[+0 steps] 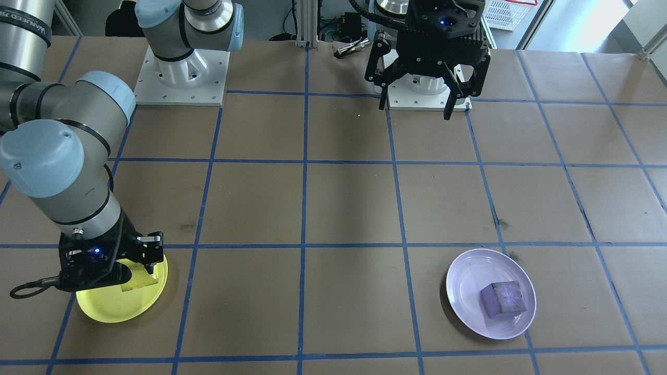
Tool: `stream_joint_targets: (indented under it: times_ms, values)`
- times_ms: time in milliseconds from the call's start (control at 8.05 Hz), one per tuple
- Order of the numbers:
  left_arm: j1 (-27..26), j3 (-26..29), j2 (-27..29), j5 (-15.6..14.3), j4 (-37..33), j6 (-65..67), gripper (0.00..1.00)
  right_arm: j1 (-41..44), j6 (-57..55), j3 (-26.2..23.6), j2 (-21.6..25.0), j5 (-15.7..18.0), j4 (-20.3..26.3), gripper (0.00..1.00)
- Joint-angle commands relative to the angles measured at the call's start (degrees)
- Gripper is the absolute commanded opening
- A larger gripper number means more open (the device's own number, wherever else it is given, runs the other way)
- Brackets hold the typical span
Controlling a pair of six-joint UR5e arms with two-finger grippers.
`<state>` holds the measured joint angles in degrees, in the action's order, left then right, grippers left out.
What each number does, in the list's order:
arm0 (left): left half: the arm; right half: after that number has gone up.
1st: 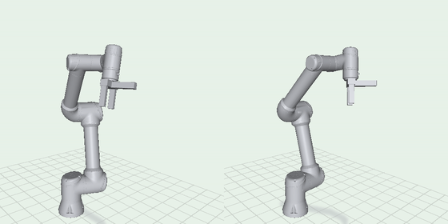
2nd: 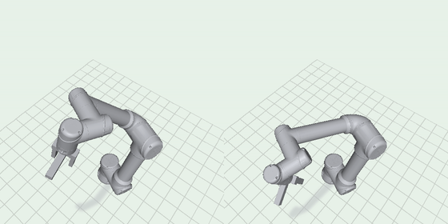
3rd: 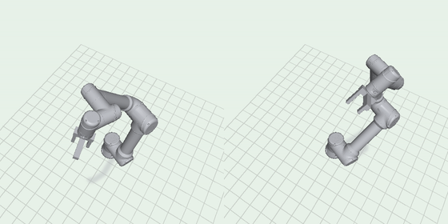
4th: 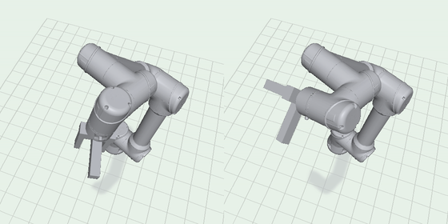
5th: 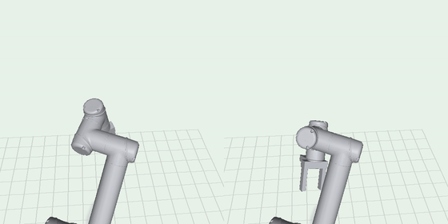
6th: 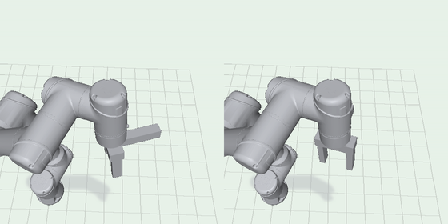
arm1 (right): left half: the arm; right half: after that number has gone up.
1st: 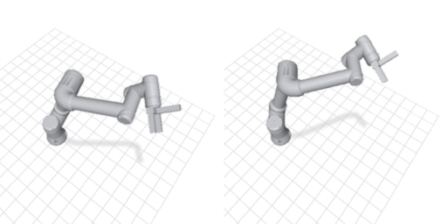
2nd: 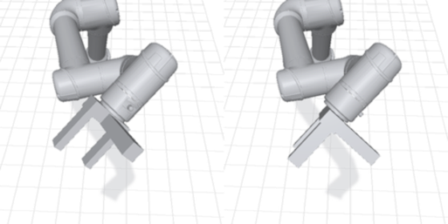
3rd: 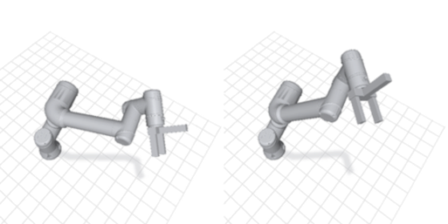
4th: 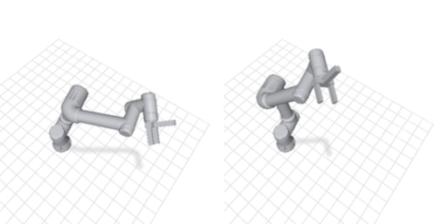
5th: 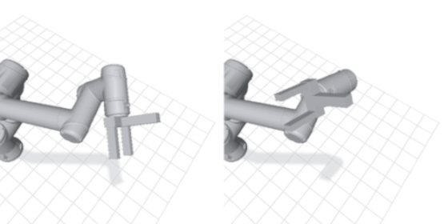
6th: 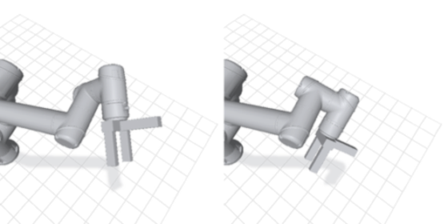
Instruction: Sort blocks by color into plates
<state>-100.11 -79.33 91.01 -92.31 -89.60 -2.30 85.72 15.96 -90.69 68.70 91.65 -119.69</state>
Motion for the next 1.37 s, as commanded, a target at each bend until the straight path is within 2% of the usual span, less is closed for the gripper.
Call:
stream_joint_targets:
  times_ms: [0, 373, 497, 621, 745, 870, 1118, 1242]
  values:
    - [0.00, -0.21, -0.04, 0.11, 0.39, 0.02, 1.00, -3.80, 6.00, -0.10, -3.55, 1.59, -1.16, 0.00]
    - [0.00, -0.47, -1.09, 0.20, 0.30, 0.10, 1.00, -4.60, 7.16, -0.28, -6.46, 1.69, -1.16, 0.00]
    - [0.00, -0.74, -1.27, 0.28, 0.30, 0.10, 1.00, -4.69, 7.33, -0.28, -7.08, 1.78, -1.24, 0.31]
    - [0.00, -0.91, -1.27, 0.02, 0.30, 0.28, 1.00, -4.69, 8.29, -0.19, -7.35, 2.65, -1.68, 0.68]
    - [0.00, -1.00, -1.79, -0.15, 0.21, 0.10, 1.00, -4.69, 8.56, -0.19, -7.09, 3.61, -1.86, 0.89]
    - [0.00, -1.00, -1.01, 0.28, 0.38, 0.45, 1.00, -4.69, 8.48, -0.19, -6.65, 3.71, -1.51, 1.00]
    - [0.00, -1.18, -1.44, 0.37, 0.83, 0.10, 1.00, -4.69, 8.30, -0.02, -4.90, 3.71, -1.07, 1.00]
    - [0.00, -1.27, -1.44, 0.28, 0.83, 0.10, 1.00, -4.69, 8.30, -0.02, -2.19, 3.54, -0.03, 1.00]
